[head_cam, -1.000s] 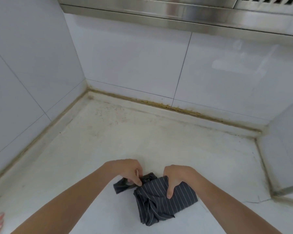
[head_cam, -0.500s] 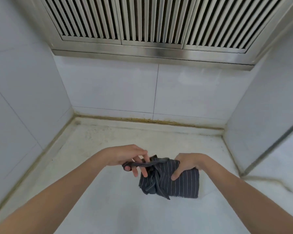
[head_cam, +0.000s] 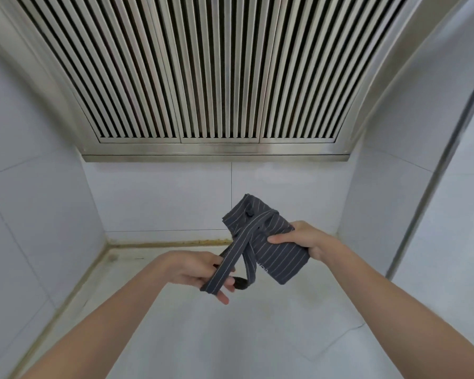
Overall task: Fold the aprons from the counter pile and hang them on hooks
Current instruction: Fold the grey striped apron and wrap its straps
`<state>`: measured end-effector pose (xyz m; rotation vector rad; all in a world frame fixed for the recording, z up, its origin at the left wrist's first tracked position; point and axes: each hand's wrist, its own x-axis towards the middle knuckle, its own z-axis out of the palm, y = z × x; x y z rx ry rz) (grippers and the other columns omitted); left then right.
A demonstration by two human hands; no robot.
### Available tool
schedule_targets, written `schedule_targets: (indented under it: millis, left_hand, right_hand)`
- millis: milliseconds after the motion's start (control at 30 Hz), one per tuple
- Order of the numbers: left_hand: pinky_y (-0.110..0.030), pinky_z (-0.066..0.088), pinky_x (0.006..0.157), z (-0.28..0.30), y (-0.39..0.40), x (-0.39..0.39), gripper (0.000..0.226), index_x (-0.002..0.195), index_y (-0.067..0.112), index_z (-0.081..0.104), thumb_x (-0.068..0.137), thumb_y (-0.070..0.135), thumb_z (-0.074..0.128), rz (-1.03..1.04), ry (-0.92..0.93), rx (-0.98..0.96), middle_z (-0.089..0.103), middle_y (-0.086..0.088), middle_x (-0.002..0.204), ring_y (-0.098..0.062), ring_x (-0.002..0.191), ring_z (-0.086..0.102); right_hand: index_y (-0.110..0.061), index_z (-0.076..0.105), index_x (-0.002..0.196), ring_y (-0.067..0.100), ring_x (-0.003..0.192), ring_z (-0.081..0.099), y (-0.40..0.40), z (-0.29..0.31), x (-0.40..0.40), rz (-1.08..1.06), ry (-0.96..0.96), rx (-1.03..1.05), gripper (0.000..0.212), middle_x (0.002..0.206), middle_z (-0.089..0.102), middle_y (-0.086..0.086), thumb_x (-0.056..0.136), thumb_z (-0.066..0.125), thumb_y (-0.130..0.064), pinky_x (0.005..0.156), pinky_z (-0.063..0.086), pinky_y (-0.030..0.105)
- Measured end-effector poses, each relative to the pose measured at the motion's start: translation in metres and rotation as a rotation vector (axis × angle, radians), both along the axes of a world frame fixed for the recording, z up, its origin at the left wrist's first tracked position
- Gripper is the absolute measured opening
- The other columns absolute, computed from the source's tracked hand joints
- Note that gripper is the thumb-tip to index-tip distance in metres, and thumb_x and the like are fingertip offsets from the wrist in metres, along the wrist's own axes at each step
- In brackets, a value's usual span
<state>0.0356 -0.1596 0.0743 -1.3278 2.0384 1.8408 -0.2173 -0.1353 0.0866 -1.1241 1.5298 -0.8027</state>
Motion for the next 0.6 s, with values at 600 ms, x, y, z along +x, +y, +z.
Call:
schedule_targets:
  millis: [600]
  left_hand:
    - [-0.036,0.05,0.095,0.075,-0.009,-0.052,0.052,0.12,0.013,0.056,0.076,0.029,0.076,-0.091,0.188,-0.111,0.067,-0.006,0.116,-0.02,0.107,0.064]
  right_hand:
    - [-0.011,0.065,0.108,0.023,0.093,0.066,0.009,0.099,0.004,0.525,0.721,0.105,0.033,0.102,0.068,0.003,0.078,0.076,-0.017,0.087,0.054,0.04]
